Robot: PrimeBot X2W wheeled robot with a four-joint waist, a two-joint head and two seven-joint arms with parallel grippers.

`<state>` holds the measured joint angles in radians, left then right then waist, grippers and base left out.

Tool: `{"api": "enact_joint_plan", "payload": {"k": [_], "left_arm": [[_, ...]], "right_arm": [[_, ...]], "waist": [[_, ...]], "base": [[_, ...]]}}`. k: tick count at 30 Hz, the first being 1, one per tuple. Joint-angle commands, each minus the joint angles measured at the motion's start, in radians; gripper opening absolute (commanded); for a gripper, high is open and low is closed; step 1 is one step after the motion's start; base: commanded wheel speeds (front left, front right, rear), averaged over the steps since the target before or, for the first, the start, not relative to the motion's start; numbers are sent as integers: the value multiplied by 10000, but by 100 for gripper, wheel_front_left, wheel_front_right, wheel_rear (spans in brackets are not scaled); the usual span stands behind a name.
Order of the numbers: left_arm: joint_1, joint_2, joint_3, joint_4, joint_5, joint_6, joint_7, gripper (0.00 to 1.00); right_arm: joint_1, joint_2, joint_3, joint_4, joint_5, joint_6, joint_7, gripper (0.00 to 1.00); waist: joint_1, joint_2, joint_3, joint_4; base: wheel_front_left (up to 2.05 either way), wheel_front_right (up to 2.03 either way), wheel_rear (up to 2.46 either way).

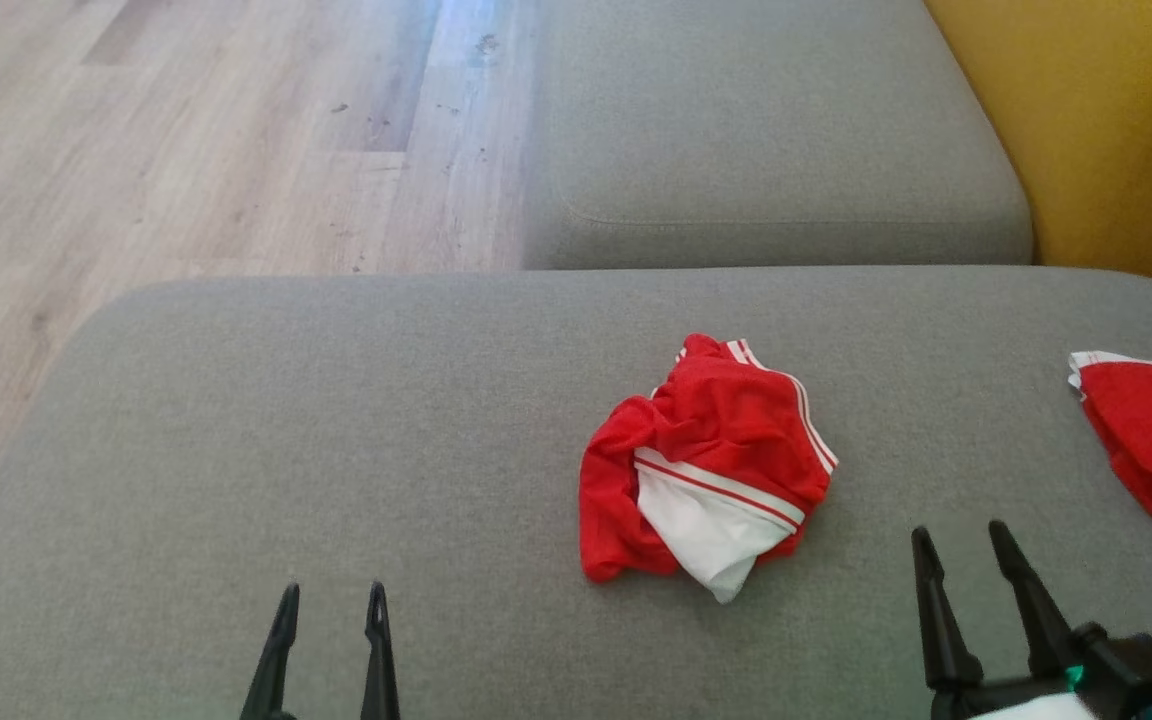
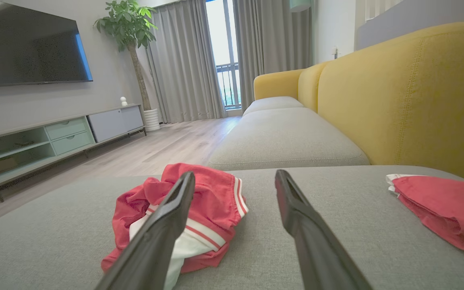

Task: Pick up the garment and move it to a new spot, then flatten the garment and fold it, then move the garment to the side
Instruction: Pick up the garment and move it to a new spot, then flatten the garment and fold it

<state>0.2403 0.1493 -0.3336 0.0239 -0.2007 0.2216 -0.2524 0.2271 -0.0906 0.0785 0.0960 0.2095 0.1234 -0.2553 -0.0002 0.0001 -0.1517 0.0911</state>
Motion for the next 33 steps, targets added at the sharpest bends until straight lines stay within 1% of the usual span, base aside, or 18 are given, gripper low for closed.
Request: {"api": "enact_joint_plan", "payload": {"k": [1, 6, 10, 20, 33], "left_arm": [[-467, -169, 398, -361, 106, -27, -92, 100], [-134, -510, 617, -461, 349, -264, -92, 100], [-145, -646, 853, -501, 490, -471, -92, 100], [-144, -825, 1311, -638, 841, -722, -93, 100], [-162, -931, 1432, -645, 1046, -970, -93, 100]], "right_arm": [[-248, -48, 159, -296, -90, 73, -64, 100], [-116, 44, 186, -266, -161, 73, -64, 100], [-162, 83, 217, -243, -170, 73, -64, 100], [-255, 88, 232, -204, -142, 73, -65, 100], [-261, 105, 163, -168, -151, 73, -65, 100]], "waist": [[2, -1, -47, 53], [2, -1, -87, 117], [2, -1, -79, 107], [2, -1, -34, 11], [2, -1, -69, 43]], "base": [[0, 0, 0], [0, 0, 0], [0, 0, 0], [0, 0, 0], [0, 0, 0]]}}
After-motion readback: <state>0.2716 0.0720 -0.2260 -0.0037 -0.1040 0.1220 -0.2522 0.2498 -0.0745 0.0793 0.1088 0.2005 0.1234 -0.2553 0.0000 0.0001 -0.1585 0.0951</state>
